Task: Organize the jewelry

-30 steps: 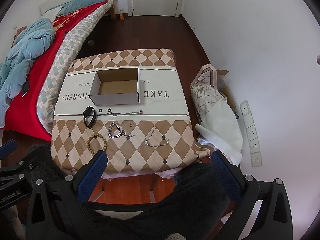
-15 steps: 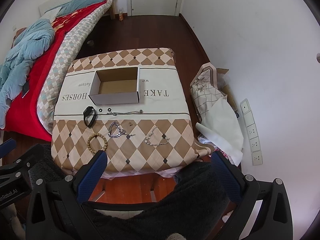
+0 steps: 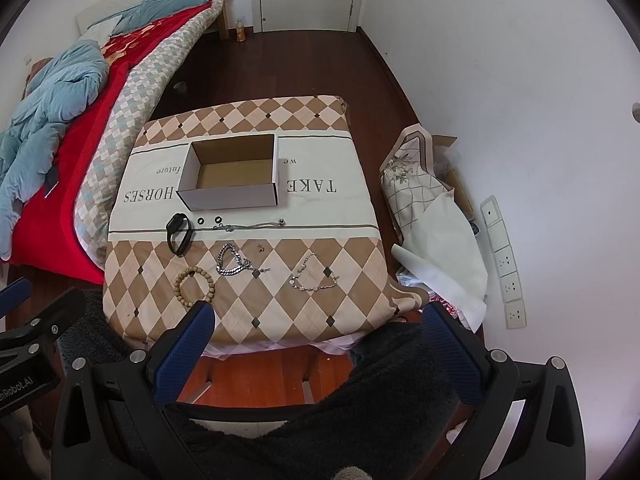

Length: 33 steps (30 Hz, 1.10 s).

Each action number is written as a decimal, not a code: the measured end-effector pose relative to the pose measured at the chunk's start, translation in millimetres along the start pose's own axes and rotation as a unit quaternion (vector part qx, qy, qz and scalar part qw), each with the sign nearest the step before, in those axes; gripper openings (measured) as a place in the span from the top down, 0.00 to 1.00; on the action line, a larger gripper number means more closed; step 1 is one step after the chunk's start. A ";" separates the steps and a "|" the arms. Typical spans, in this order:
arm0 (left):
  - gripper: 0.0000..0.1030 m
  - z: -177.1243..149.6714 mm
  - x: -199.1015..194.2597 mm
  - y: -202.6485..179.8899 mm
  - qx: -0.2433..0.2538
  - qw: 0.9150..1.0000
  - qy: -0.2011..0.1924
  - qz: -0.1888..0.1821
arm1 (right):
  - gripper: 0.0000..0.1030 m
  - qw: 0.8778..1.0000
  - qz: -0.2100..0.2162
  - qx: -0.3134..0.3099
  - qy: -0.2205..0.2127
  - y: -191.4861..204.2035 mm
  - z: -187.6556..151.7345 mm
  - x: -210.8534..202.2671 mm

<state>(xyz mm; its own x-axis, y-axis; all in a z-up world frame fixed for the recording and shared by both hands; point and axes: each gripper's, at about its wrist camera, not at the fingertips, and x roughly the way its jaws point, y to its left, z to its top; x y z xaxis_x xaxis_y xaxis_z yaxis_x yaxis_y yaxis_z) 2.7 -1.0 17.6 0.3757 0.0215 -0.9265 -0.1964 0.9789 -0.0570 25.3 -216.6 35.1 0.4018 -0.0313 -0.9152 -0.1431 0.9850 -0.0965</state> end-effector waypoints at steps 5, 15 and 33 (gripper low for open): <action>0.00 -0.4 -0.3 0.2 0.000 1.000 0.000 0.000 | 0.00 1.000 0.000 0.001 0.001 -0.9 0.8 0.1; 0.00 2.5 -5.9 4.1 -0.004 1.000 -0.005 0.000 | 0.00 1.000 0.000 0.000 0.000 -1.0 0.9 -0.6; 0.00 0.8 -5.6 4.3 -0.004 1.000 -0.007 0.001 | 0.00 1.000 0.001 0.002 0.000 -1.9 0.3 -1.4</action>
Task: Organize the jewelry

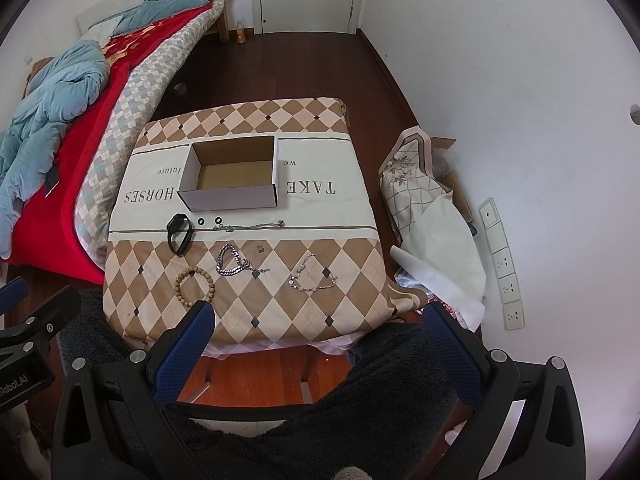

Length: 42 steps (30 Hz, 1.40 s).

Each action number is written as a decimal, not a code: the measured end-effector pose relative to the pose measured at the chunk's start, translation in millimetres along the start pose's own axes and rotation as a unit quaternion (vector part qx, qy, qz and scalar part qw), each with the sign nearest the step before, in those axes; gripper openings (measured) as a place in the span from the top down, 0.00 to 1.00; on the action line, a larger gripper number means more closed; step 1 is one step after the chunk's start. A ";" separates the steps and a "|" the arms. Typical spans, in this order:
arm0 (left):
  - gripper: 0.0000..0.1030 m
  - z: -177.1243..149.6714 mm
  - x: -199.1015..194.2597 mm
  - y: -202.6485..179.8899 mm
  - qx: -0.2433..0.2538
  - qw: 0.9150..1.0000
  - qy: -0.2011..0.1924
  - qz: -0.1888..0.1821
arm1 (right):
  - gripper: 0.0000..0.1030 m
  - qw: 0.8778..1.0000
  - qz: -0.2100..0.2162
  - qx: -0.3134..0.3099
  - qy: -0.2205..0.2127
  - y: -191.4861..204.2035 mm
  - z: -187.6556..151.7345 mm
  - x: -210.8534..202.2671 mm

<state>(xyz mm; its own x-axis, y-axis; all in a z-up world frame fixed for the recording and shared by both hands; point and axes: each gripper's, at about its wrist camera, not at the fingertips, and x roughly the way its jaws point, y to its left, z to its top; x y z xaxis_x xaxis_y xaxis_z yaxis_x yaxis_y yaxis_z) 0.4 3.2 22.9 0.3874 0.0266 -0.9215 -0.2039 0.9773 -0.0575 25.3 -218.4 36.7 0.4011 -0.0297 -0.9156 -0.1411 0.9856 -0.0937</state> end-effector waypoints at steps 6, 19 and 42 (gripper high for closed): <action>0.00 0.7 -0.3 0.2 0.000 1.000 0.000 -0.001 | 0.00 1.000 0.000 0.000 0.000 0.2 0.1 0.8; 0.00 37.4 36.3 13.5 0.029 0.993 -0.051 0.100 | 0.00 0.999 0.001 0.039 0.019 -24.3 23.6 54.2; 0.23 -22.2 281.2 33.9 0.045 0.980 0.172 0.088 | 0.07 0.985 0.014 0.042 0.169 -17.8 10.1 283.2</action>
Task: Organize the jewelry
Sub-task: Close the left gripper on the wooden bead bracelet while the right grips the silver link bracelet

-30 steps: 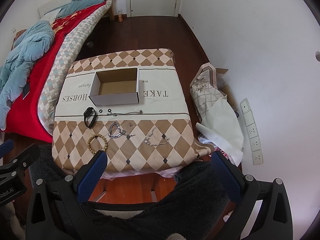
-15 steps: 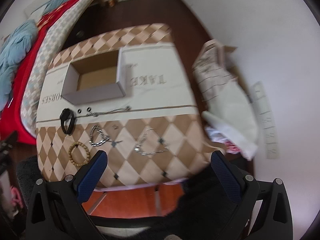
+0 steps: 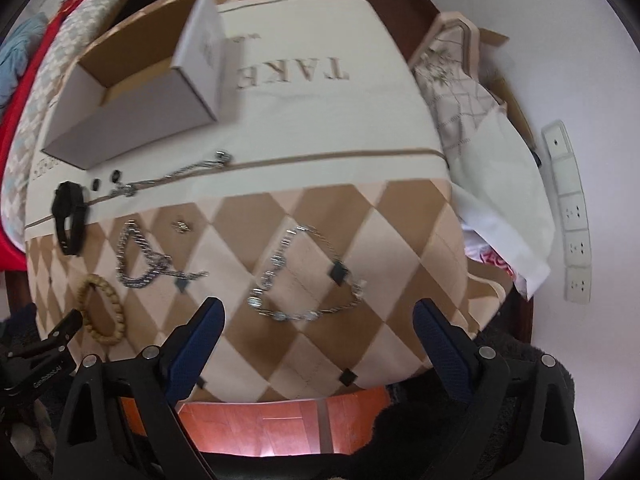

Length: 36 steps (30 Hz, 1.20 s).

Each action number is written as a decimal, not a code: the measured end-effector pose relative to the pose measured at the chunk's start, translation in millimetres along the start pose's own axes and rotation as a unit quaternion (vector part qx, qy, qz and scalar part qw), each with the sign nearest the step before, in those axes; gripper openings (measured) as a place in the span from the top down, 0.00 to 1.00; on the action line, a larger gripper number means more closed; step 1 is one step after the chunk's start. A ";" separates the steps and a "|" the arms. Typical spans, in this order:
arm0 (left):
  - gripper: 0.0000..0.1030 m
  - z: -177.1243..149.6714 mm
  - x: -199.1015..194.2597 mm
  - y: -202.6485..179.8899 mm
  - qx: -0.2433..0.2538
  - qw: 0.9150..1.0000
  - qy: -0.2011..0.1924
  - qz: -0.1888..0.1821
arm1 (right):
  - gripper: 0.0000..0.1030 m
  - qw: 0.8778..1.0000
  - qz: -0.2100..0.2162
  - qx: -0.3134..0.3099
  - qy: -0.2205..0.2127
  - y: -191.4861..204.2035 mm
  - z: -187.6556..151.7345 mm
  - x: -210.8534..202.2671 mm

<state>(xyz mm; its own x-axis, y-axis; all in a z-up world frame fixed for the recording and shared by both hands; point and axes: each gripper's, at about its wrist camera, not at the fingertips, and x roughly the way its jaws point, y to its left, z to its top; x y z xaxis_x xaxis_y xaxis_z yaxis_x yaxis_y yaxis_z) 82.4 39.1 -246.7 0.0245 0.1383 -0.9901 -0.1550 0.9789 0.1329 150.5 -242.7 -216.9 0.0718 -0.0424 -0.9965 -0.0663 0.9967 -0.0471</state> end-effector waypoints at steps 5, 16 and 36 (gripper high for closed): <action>0.45 -2.6 2.5 -5.5 -0.002 1.000 -0.020 -0.013 | 0.07 0.999 -0.014 0.029 0.010 -25.1 -7.9 12.8; 0.93 -7.0 -8.3 -29.8 0.014 0.999 -0.039 -0.005 | 0.24 0.999 -0.032 0.016 0.007 -22.6 -9.7 38.5; 0.94 -11.1 -12.9 -29.1 0.021 0.999 -0.039 0.000 | 0.34 0.995 0.005 -0.096 -0.031 38.6 -24.0 34.8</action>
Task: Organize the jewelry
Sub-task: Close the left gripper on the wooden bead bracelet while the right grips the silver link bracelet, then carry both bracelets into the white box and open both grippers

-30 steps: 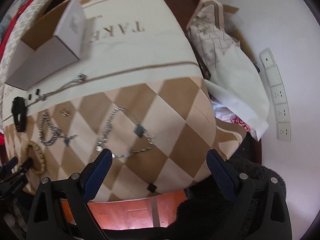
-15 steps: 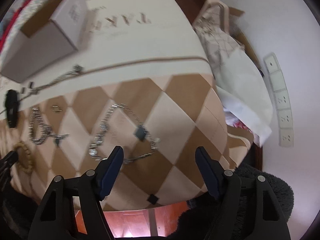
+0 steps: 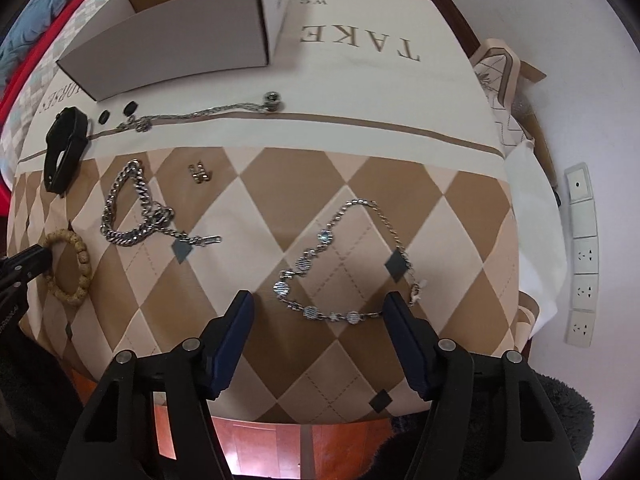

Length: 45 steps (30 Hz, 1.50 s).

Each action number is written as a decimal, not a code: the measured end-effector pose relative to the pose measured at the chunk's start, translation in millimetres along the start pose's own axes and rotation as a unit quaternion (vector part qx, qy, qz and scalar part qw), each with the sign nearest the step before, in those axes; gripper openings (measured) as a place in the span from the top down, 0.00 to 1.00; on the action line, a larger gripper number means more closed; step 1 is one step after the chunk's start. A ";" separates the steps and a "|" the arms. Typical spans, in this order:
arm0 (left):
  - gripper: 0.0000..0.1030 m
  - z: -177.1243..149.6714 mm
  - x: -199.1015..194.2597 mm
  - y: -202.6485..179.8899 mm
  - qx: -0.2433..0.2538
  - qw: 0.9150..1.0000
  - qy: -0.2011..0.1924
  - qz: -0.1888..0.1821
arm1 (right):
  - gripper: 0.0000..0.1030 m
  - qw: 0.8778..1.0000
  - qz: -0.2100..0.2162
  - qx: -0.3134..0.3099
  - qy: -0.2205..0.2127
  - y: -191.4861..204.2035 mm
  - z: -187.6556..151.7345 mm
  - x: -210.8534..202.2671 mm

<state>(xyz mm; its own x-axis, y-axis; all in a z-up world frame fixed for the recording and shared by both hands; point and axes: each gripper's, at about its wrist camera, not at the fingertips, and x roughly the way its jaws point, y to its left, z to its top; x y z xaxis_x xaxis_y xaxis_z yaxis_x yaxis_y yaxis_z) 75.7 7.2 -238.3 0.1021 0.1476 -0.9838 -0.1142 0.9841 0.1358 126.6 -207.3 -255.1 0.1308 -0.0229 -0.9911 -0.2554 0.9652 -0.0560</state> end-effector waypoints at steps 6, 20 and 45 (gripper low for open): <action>0.94 1.0 1.2 2.1 -0.001 1.000 0.001 -0.003 | 0.34 1.000 0.011 0.004 0.001 -1.1 2.3 0.9; 0.94 2.8 1.7 1.3 0.002 1.000 0.001 -0.004 | 0.94 0.999 0.014 -0.012 -0.026 8.1 3.1 -4.4; 0.94 26.2 -88.7 8.3 -0.007 0.994 -0.100 -0.038 | 1.00 0.980 0.124 0.092 -0.125 -35.1 11.4 -97.3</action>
<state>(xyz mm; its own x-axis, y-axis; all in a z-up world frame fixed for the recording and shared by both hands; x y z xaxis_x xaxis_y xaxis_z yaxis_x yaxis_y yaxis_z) 91.5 4.8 -146.8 0.3057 0.0909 -0.9478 -0.1125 0.9919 0.0588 133.8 -236.0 -155.2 0.3235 0.2599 -0.9098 -0.1342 0.9644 0.2278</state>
